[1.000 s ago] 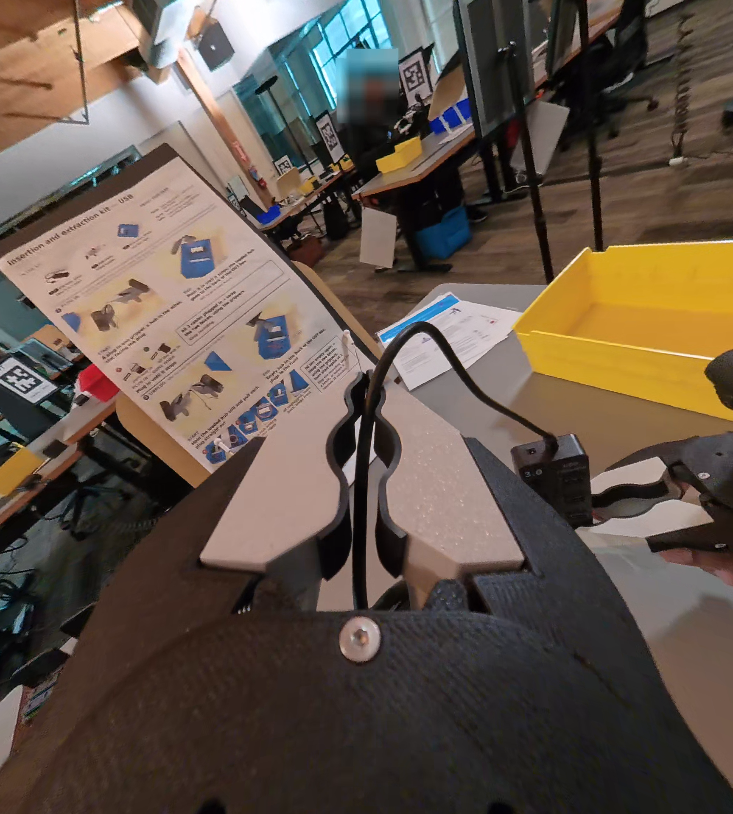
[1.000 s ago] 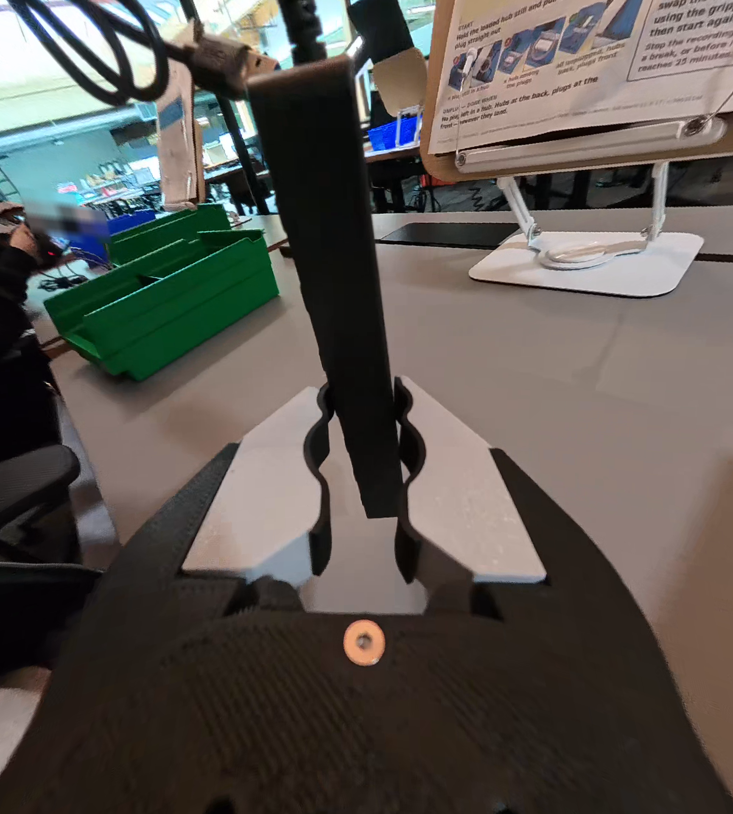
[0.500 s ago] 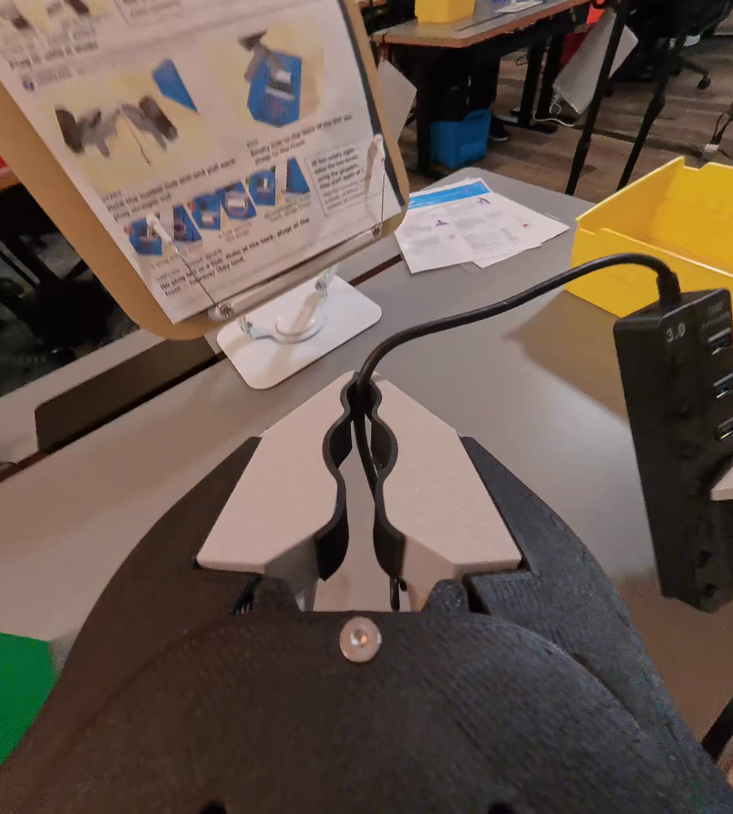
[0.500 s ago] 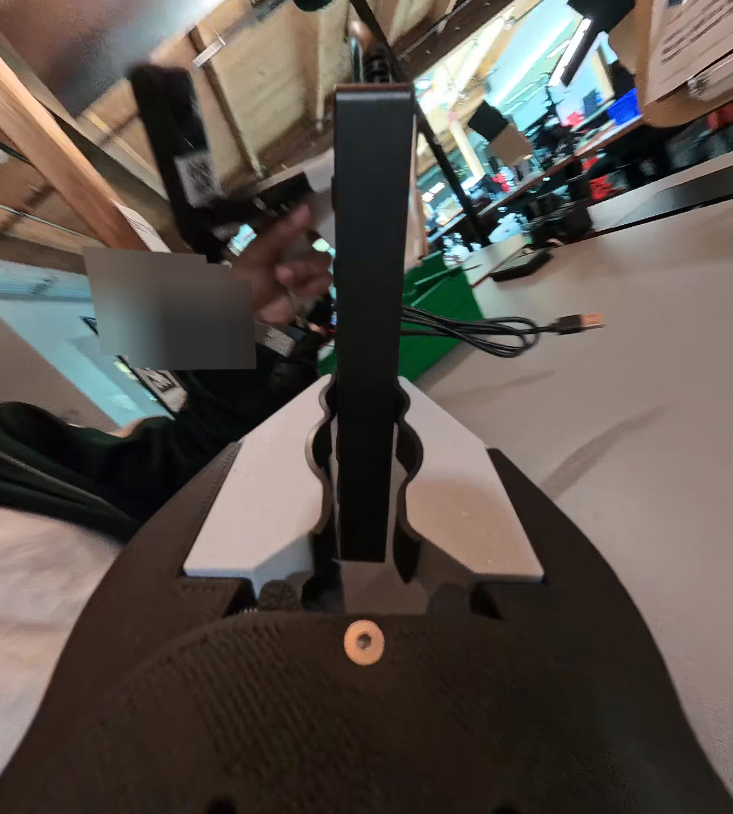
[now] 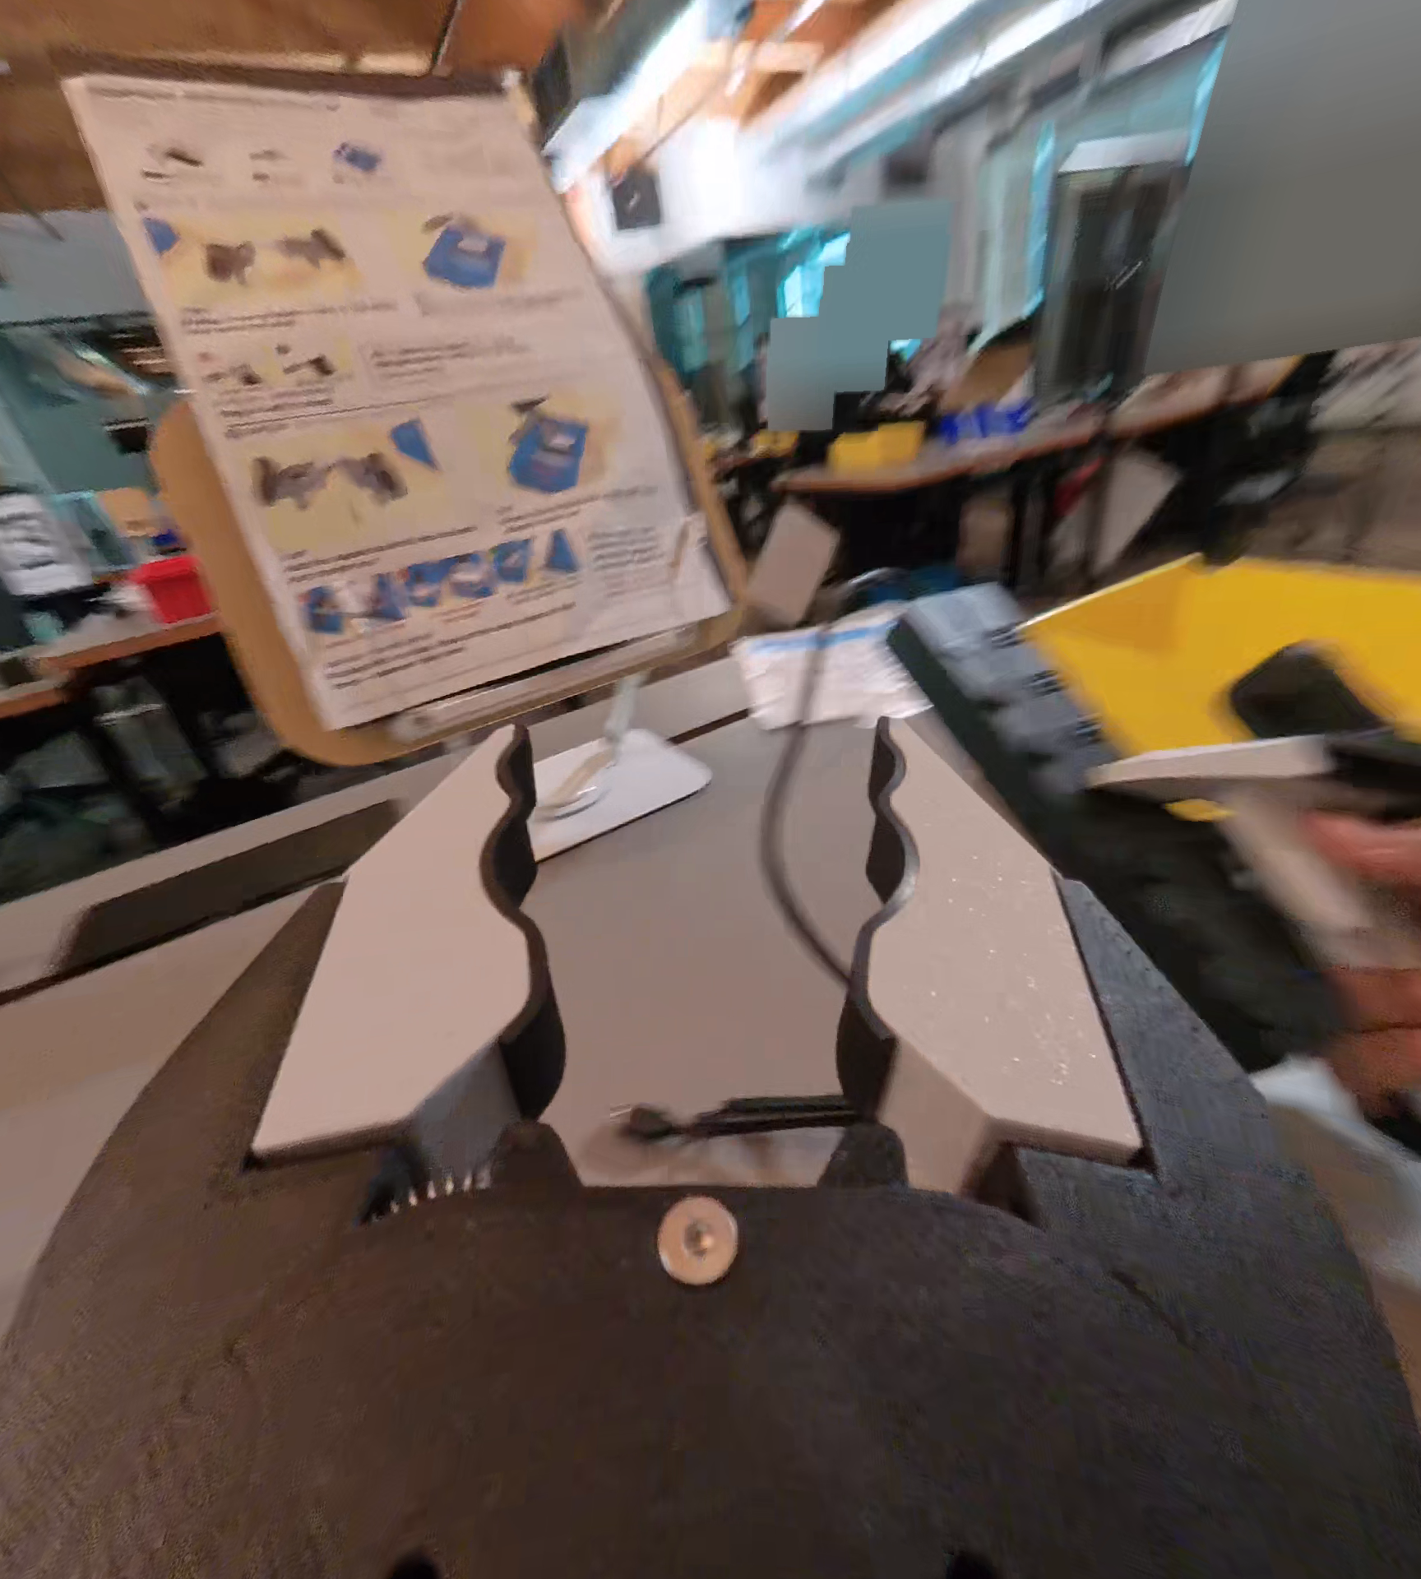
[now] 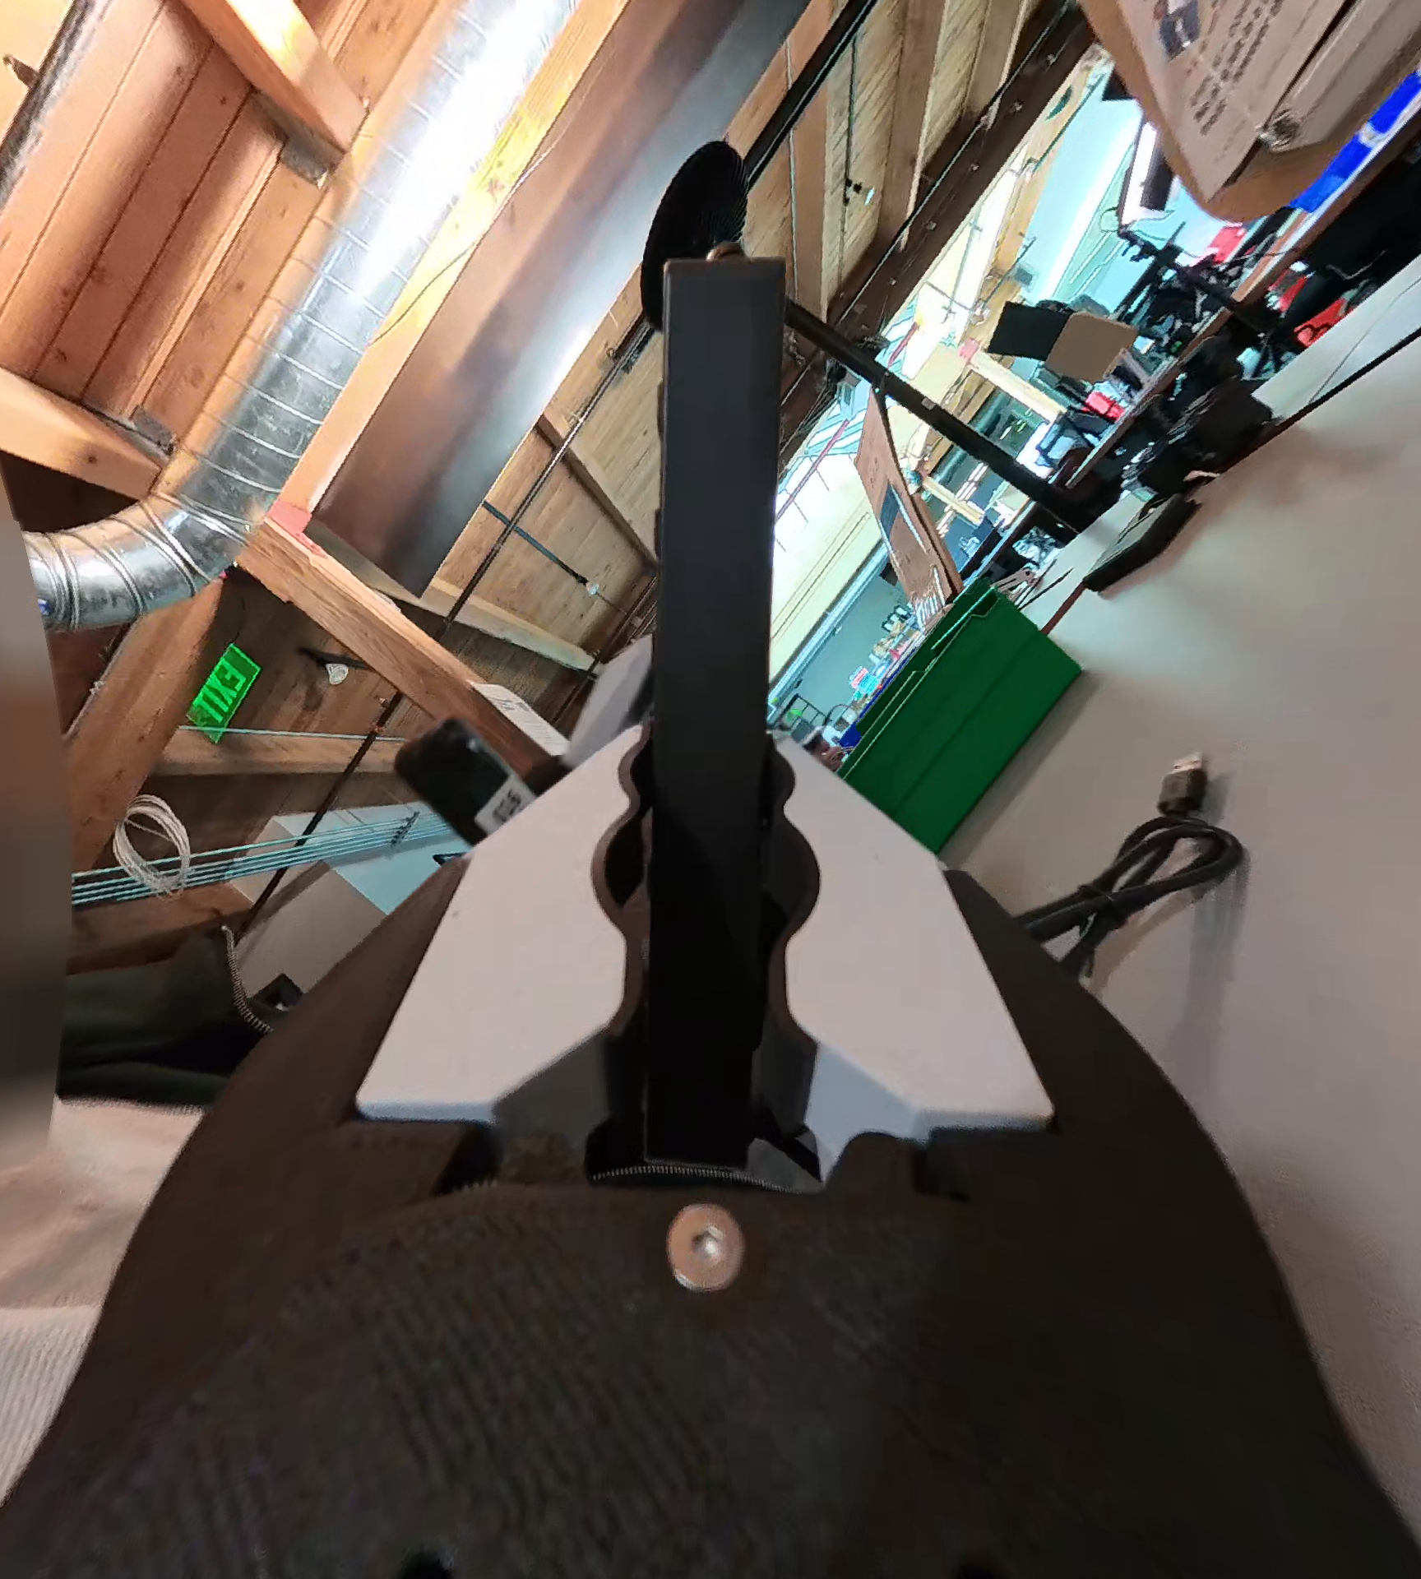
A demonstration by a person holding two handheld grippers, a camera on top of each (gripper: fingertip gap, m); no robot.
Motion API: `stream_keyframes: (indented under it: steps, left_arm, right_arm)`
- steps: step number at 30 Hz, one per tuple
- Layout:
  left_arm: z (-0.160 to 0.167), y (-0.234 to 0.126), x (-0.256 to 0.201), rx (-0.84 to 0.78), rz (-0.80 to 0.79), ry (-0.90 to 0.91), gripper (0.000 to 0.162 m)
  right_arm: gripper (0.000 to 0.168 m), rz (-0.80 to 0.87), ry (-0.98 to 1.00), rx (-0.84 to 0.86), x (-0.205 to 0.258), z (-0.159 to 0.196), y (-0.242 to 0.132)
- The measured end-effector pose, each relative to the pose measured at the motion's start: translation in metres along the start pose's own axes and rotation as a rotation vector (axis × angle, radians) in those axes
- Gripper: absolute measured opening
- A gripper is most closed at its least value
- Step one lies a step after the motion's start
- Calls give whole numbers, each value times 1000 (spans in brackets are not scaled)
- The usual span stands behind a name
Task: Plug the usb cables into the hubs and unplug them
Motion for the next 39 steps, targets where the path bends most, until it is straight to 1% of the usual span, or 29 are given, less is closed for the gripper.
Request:
stream_keyframes:
  steps: [3,5,6,7,8,10,12,13,14,15,16,19,21,24,28,30,32,36,39]
  left_arm:
    - [9,-11,-39,-19,192,-150,72]
    - [23,-16,-59,-46,297,-157,42]
    - [33,-14,-61,-55,276,-139,36]
    - [45,-10,-60,-40,247,-126,36]
    - [59,-5,-57,0,234,-158,37]
    - [81,3,-51,108,300,-354,45]
    - [91,3,-52,187,476,-617,46]
    - [90,2,-52,184,570,-755,46]
    - [87,0,-50,169,654,-890,55]
    - [83,-2,-47,145,728,-986,59]
    - [81,-4,-43,115,767,-1037,59]
    - [81,-5,-38,76,789,-1042,67]
    - [80,-6,-39,75,845,-1079,72]
    - [82,-5,-39,77,875,-1161,72]
    - [86,-3,-41,96,900,-1189,71]
    - [85,-4,-39,83,921,-1219,64]
    - [85,-5,-38,81,928,-1206,57]
    - [88,-4,-36,123,870,-1114,53]
    - [85,-7,-41,135,896,-1089,57]
  right_arm:
    - [24,30,40,-35,-6,-1,-3]
    - [24,65,68,-59,-12,-1,-6]
    - [24,91,74,-62,-15,-1,-6]
    - [24,108,72,-56,-17,1,-6]
    - [23,105,66,-40,-16,2,-4]
    - [24,67,37,8,-9,7,2]
    - [24,17,13,70,-1,15,8]
    - [23,-16,22,95,2,19,11]
    - [23,-52,52,117,5,23,13]
    - [23,-85,97,136,6,28,14]
    - [23,-112,144,143,6,31,16]
    - [24,-210,285,160,10,40,20]
    - [24,-258,350,200,14,48,24]
    - [24,-216,377,226,14,62,30]
    - [24,-269,434,276,20,74,35]
    - [23,-271,409,295,22,76,36]
    - [24,-239,364,274,21,73,35]
    - [24,-152,240,209,14,58,28]
    - [24,-90,141,188,11,46,21]
Point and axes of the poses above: each gripper's, where its closed fingertips meet, y out along the fingers, z out of its underside, x = y × z across the jaws, the point moved 6 cm from there along -y, back along the fingers, and after that the axes turned 8 degrees about -y, right-handed, at the moved point
